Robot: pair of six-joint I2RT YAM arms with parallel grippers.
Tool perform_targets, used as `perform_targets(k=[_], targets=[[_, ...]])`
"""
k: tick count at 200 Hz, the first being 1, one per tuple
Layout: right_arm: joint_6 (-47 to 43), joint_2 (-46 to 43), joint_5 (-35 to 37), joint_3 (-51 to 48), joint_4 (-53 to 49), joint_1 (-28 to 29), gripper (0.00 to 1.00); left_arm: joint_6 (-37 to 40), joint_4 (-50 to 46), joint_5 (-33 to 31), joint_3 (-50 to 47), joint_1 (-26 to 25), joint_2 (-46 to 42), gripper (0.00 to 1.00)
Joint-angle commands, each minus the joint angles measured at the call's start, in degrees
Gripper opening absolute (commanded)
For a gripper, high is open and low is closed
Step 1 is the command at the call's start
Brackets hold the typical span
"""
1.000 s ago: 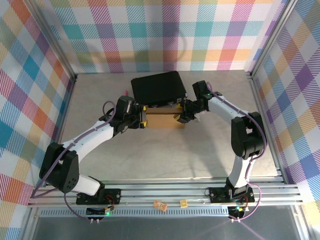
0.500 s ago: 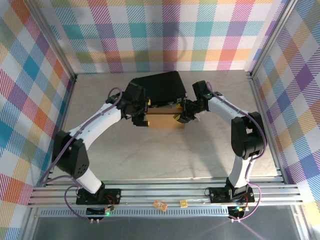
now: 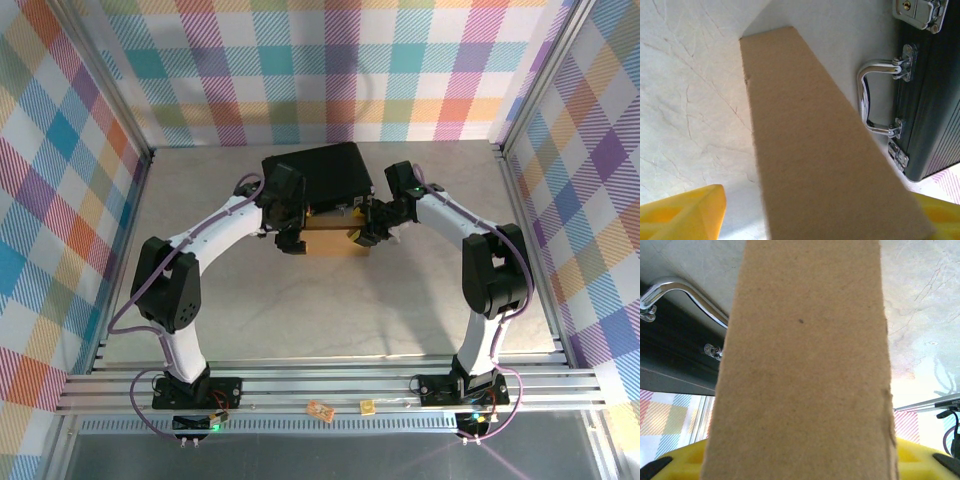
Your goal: Fold the paper box
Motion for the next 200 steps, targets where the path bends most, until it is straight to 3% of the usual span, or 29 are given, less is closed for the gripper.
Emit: perform_targets(k=[1, 30, 53, 108, 137, 157, 181, 200], targets=[[-1.2, 0.0, 0.2, 0.1, -1.0, 0.0, 0.49, -1.4, -3.7, -1.0, 1.4, -0.4, 0.7, 0.70], [-1.7, -0.1, 0.3, 0.5, -1.2, 0.0, 0.50, -3.0, -5.0, -1.9, 1.3, -0.4, 0.4, 0.63], [-3.5, -0.1, 0.3, 1.6, -2.8, -0.4, 0.57, -4.2, -4.8, -2.2, 0.6, -0.3, -0.1, 0.61], [-13.4, -3.3, -0.1, 5.7, -11.1, -2.5, 0.91, -6.6, -4.7, -1.6, -0.4, 0.9, -0.6, 0.52], [-22.3, -8.4, 0.0, 4.1, -13.9, -5.4, 0.98, -6.4, -6.1, -1.7, -0.3, 2.6, -1.3, 0.51], [-29.6, -11.4, -1.2, 3.5, -14.9, -7.4, 0.93, -5.9, -7.0, -1.4, -0.4, 4.2, -1.7, 0.51], [-42.5, -12.2, 0.3, 6.7, -20.2, -8.6, 0.79, -4.3, -8.6, -1.1, 0.3, 5.5, -1.9, 0.51], [-51.4, -10.3, -0.9, 9.1, -20.8, -8.3, 0.59, -3.6, -9.1, -0.8, 0.3, 6.0, -2.1, 0.51]])
